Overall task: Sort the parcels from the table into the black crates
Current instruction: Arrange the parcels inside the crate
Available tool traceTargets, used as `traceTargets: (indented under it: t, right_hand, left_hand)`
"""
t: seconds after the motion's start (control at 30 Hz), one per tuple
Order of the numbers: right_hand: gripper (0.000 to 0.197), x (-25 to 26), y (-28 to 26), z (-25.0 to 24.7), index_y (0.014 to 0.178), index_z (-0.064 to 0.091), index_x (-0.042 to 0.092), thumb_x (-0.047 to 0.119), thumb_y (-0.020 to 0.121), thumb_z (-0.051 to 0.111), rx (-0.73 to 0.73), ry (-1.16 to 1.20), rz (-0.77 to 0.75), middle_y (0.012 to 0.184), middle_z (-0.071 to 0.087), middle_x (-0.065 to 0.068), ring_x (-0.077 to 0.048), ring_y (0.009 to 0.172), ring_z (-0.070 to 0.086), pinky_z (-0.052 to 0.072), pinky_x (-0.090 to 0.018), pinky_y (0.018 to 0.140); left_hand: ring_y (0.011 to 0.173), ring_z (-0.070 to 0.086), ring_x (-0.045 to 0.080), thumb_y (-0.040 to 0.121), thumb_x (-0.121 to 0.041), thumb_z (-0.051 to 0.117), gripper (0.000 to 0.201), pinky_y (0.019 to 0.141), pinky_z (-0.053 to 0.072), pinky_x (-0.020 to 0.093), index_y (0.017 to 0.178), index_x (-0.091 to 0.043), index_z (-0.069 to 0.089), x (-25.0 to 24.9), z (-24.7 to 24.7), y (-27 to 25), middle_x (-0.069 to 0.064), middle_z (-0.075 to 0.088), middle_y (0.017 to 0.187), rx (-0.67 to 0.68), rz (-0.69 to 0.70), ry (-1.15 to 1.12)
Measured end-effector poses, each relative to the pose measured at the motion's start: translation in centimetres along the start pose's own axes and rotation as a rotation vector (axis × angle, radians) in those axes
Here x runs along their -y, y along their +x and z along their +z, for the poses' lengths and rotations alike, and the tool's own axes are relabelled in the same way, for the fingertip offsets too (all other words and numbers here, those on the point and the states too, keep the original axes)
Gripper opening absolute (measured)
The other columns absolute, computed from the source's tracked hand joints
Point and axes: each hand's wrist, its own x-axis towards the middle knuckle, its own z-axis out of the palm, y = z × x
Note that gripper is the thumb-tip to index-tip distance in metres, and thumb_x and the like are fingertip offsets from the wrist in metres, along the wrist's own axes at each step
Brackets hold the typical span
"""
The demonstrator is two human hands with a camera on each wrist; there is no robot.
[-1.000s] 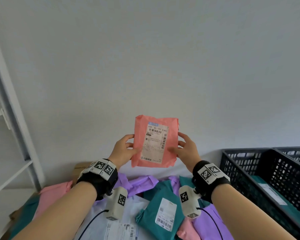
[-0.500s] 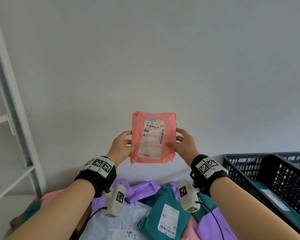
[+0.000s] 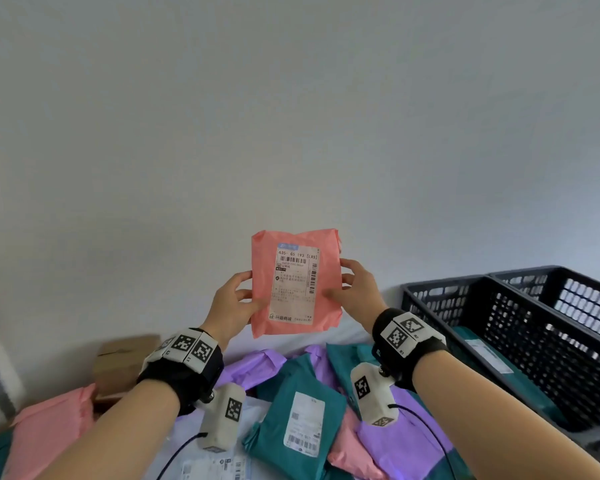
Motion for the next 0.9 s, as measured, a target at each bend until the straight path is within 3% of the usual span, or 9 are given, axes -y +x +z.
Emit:
traceTargets:
  t: [0.07,0.2,0.33,0.53,0.67,0.8,0.9]
  right_hand:
    - [0.063,-0.9,-0.4,-1.8,0.136,0.042,0.008,-0.006,0.08,0.067,-0.026,-0.027,0.032,0.107,0.064,-0.011,-0.022,0.092,0.063,0.055,-0.027,0.067]
    - [0.061,-2.4,-1.7,-5.9,0.136,0.041,0.011,-0.004,0.081,0.065,-0.086,-0.045,0.073,0.111,0.063,-0.01,-0.021,0.094,0.063,0.054,-0.023,0.064]
    - [0.062,-3.8,-2.9,-10.9,0.136,0.041,0.009,-0.002,0.08,0.066,-0.149,-0.062,0.102,0.108,0.062,-0.007,-0.021,0.098,0.063,0.057,-0.036,0.08]
    - [0.061,-5.8,-5.8,-21.3,0.134,0.042,0.011,-0.002,0.08,0.066,-0.215,-0.077,0.115,0.112,0.063,-0.008,-0.022,0.1,0.063,0.056,-0.04,0.086]
    - [0.062,-7.9,-8.4,-29.3,0.135,0.042,0.013,-0.002,0.08,0.067,-0.236,-0.072,0.14,0.113,0.062,-0.007,-0.022,0.103,0.062,0.055,-0.043,0.088]
    - [0.064,-9.8,-10.5,-37.3,0.135,0.041,0.015,-0.001,0.08,0.067,-0.26,-0.069,0.162,0.113,0.062,-0.006,-0.022,0.103,0.063,0.056,-0.045,0.087]
    - [0.064,-10.9,-11.8,-42.6,0.136,0.041,0.014,0.0,0.079,0.068,-0.263,-0.083,0.174,0.114,0.062,-0.006,-0.022,0.102,0.063,0.056,-0.045,0.086]
  left_hand:
    - [0.097,0.065,0.024,0.085,-0.002,0.067,0.052,0.071,0.058,0.036,0.13,-0.018,0.047,0.3,2.1,0.1,0.012,0.065,0.106,0.037,-0.011,0.003]
    - [0.095,0.065,0.021,0.085,0.0,0.065,0.053,0.064,0.056,0.029,0.131,-0.016,0.046,0.2,6.4,0.0,0.011,0.065,0.105,0.111,-0.032,0.009]
    - [0.096,0.065,0.025,0.084,0.004,0.065,0.055,0.069,0.058,0.035,0.132,-0.015,0.045,-1.0,11.6,-0.1,0.014,0.065,0.105,0.195,-0.031,0.041]
    - [0.087,0.068,0.022,0.085,0.005,0.063,0.054,0.066,0.058,0.033,0.131,-0.015,0.044,-3.6,21.8,-1.3,0.013,0.067,0.099,0.346,-0.049,0.079]
    - [0.082,0.068,0.02,0.086,0.008,0.06,0.047,0.055,0.058,0.026,0.122,-0.017,0.044,-5.5,29.5,-3.6,0.012,0.066,0.098,0.425,-0.081,0.075]
    - [0.096,0.067,0.029,0.084,0.007,0.063,0.054,0.079,0.057,0.05,0.131,-0.01,0.044,-7.0,37.5,-5.5,0.015,0.065,0.107,0.462,-0.081,0.092]
    - [0.095,0.068,0.026,0.084,0.003,0.065,0.054,0.081,0.056,0.05,0.131,-0.014,0.044,-7.7,43.0,-7.1,0.012,0.068,0.104,0.481,-0.082,0.112]
